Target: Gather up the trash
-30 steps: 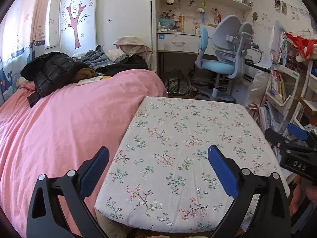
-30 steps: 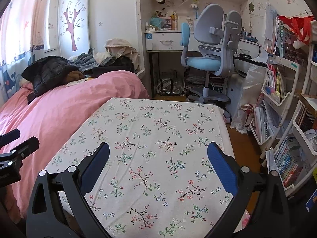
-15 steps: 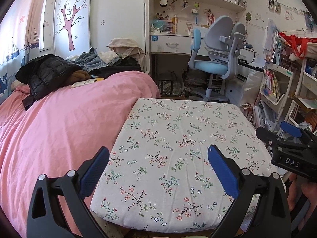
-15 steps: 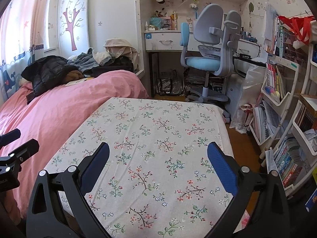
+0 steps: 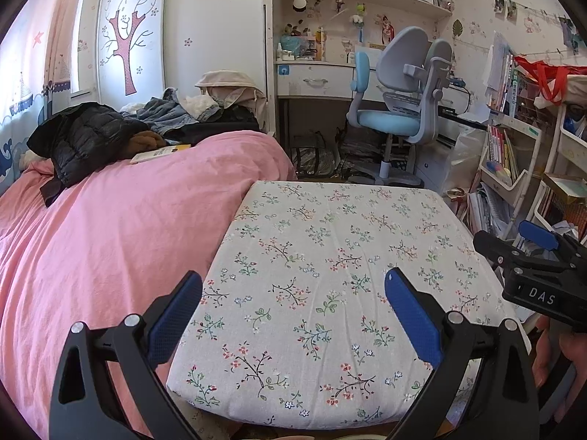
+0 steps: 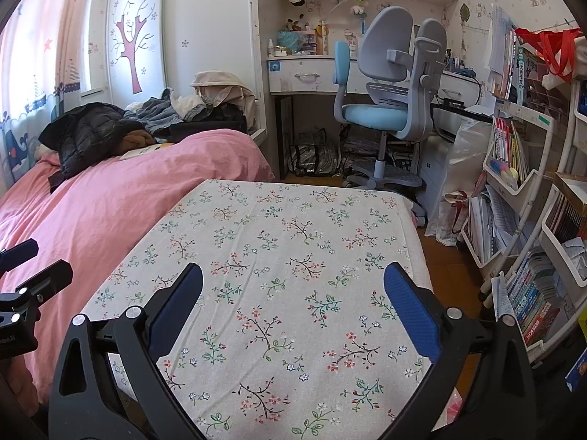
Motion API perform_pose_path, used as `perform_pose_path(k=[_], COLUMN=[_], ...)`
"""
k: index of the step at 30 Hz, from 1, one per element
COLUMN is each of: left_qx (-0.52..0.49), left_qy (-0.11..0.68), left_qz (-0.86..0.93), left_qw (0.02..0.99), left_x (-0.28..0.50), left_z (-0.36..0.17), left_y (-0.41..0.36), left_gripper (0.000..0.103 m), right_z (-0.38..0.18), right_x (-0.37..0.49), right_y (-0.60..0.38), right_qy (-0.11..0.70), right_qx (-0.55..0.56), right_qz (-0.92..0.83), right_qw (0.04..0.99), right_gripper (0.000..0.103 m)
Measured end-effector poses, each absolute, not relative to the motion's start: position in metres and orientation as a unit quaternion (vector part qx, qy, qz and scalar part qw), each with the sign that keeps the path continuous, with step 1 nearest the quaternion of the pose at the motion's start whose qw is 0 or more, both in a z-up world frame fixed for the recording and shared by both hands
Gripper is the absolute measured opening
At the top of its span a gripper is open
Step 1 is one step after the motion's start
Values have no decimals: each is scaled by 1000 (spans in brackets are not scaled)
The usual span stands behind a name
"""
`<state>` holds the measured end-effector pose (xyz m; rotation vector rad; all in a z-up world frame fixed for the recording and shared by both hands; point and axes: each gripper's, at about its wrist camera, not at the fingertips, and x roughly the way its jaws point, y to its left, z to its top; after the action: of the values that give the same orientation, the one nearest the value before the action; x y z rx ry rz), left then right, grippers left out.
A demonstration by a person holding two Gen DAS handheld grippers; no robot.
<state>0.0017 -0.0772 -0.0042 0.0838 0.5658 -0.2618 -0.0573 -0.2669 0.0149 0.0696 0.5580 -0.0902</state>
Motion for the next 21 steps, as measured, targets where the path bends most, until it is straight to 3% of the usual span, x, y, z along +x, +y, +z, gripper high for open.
perform_pose_path(k=[21], left_qx=[14], left_qy=[289], left_qz=[-155], left_qw=[945], left_x=[1], left_z=[-8], left_y=[-72], left_gripper=[95], right_z=[15], right_x=[-57], right_y=[-267], right_qy=[276], right_qx=[34], right_qz=[-45], right_qw=[959], right_gripper=[96])
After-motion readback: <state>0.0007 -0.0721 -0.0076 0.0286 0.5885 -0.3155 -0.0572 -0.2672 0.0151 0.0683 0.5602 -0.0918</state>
